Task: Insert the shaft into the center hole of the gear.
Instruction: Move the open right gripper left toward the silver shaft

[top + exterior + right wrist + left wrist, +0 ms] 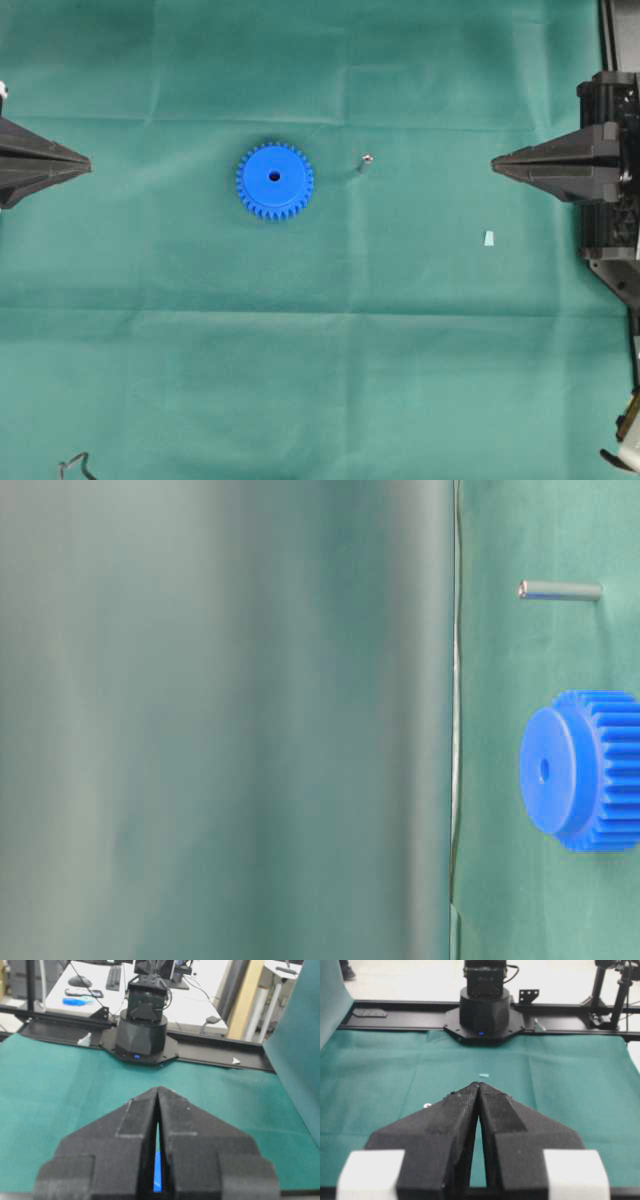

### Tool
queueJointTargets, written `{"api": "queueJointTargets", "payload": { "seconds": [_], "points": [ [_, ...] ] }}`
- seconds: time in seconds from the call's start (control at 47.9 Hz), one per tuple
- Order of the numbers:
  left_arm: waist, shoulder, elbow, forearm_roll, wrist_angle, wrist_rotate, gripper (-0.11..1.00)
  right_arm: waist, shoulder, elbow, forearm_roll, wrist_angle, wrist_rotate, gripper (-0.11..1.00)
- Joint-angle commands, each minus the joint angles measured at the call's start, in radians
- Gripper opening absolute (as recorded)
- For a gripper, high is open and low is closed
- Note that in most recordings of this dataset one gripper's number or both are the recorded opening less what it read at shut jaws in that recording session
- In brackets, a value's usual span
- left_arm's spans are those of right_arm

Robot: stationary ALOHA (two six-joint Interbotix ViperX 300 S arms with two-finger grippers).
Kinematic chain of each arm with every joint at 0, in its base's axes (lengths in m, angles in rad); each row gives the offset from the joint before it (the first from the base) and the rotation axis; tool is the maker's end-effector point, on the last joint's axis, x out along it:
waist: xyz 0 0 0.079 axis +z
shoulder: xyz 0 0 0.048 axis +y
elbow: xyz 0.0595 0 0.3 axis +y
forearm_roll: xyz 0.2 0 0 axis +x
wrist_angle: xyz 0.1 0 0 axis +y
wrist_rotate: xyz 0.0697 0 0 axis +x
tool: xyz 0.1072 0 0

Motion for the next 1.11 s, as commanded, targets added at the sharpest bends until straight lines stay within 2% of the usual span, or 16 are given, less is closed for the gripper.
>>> {"api": "queueJointTargets", "payload": {
  "seconds": [0.0, 0.334, 0.668, 0.773, 1.002, 1.044, 1.086],
  "points": [
    [-0.005, 0.008, -0.043, 0.014, 0.008, -0.003, 0.00, -0.003, 0.008, -0.021, 0.002, -0.002, 0.005, 0.02],
    [-0.005, 0.008, -0.054, 0.015, 0.026, 0.000, 0.00, -0.038, 0.028, -0.106, 0.018, 0.120, 0.009, 0.02],
    [-0.003, 0.008, -0.054, 0.015, 0.038, -0.002, 0.00, -0.098, 0.209, -0.170, 0.028, 0.149, 0.011, 0.04],
    [-0.003, 0.008, -0.054, 0.015, 0.040, -0.002, 0.00, -0.124, 0.282, -0.179, 0.038, 0.140, 0.011, 0.18],
    [-0.005, 0.011, -0.054, 0.015, 0.043, -0.003, 0.00, -0.195, 0.485, -0.206, 0.041, 0.118, 0.009, 0.84],
    [-0.005, 0.012, -0.052, 0.015, 0.044, -0.003, 0.00, -0.204, 0.525, -0.209, 0.041, 0.115, 0.009, 0.91],
    [-0.005, 0.012, -0.054, 0.015, 0.044, -0.003, 0.00, -0.212, 0.563, -0.210, 0.043, 0.109, 0.009, 0.92]
  ]
}}
